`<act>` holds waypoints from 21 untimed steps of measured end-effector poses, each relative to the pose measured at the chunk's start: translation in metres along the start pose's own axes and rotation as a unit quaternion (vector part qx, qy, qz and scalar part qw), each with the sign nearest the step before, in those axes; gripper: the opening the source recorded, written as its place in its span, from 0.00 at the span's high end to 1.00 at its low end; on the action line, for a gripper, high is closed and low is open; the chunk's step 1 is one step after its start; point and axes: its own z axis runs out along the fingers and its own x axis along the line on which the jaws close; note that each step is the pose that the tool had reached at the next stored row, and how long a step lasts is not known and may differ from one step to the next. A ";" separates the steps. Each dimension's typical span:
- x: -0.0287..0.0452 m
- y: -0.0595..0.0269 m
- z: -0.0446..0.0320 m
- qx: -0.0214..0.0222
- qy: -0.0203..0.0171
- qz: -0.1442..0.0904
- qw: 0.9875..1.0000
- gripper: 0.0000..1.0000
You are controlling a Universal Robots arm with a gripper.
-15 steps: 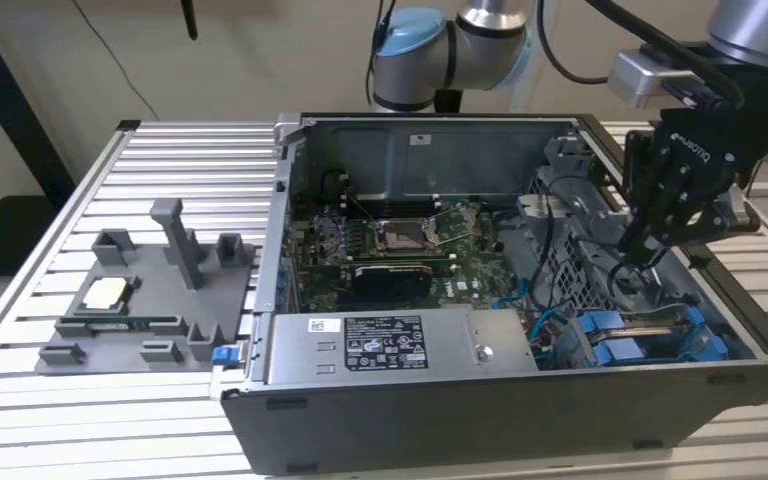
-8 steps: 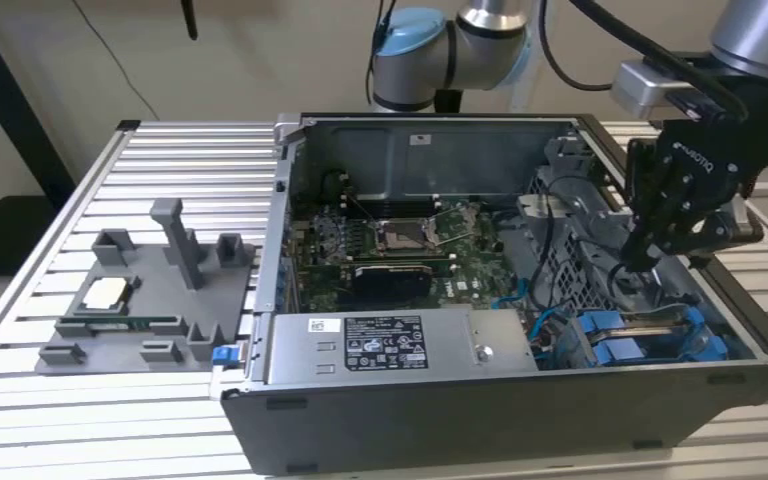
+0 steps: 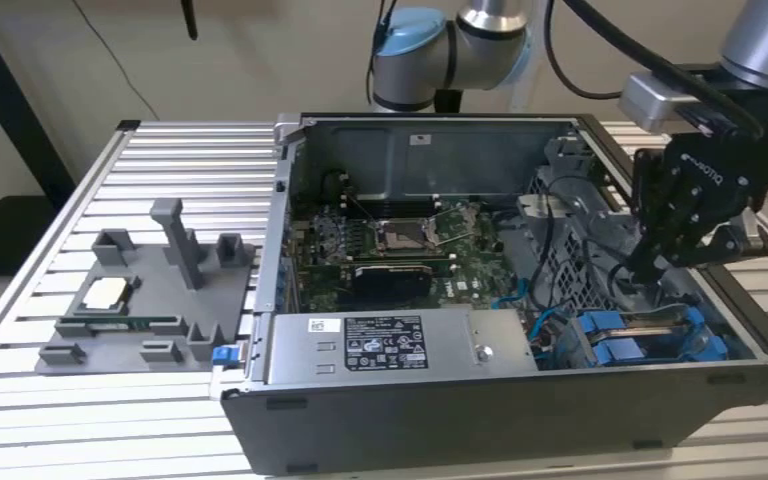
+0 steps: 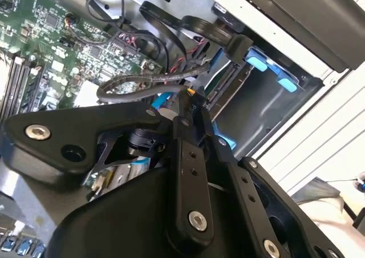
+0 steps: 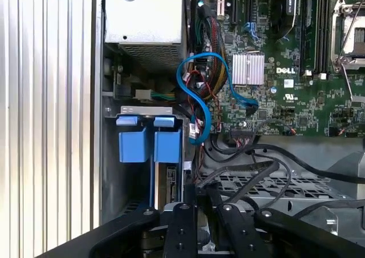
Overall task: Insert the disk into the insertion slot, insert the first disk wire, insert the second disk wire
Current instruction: 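Insert the first disk wire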
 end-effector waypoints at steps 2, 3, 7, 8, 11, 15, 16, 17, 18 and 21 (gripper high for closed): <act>0.0019 -0.0008 0.0008 0.000 0.000 0.000 1.000 0.81; 0.0028 -0.0012 0.0013 0.000 0.001 0.000 1.000 0.81; 0.0054 -0.0023 0.0034 0.000 0.001 0.000 1.000 0.81; 0.0058 -0.0025 0.0041 0.000 0.002 0.000 1.000 0.81; 0.0067 -0.0029 0.0058 0.000 0.003 0.000 1.000 0.81; 0.0070 -0.0031 0.0078 0.000 0.004 0.000 1.000 0.81; 0.0070 -0.0031 0.0081 0.000 0.004 0.000 1.000 0.81; 0.0070 -0.0031 0.0081 0.000 0.004 0.000 1.000 0.81; 0.0070 -0.0031 0.0083 0.000 0.004 0.000 1.000 0.81; 0.0071 -0.0032 0.0088 0.000 0.004 0.000 1.000 0.81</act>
